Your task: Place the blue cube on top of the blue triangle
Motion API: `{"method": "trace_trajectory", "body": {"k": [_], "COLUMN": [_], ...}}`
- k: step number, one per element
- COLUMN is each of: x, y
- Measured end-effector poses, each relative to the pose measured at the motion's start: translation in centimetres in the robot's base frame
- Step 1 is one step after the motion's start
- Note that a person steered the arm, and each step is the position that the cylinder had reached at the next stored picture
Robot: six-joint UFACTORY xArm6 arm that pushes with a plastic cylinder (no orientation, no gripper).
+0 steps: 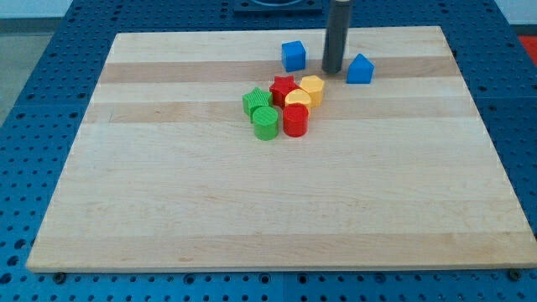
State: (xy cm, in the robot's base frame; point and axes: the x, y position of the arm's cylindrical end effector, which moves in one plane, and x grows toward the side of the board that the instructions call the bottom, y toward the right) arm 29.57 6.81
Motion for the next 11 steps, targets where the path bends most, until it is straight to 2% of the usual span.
{"method": "trace_trajectory", "body": {"k": [3, 6, 7, 8, 9, 11], "x": [-0.1, -3.4, -3.9, -5.0, -6.9, -6.9], "y": [-11.3, -0.5, 1.4, -2.5, -3.2, 4.6]}}
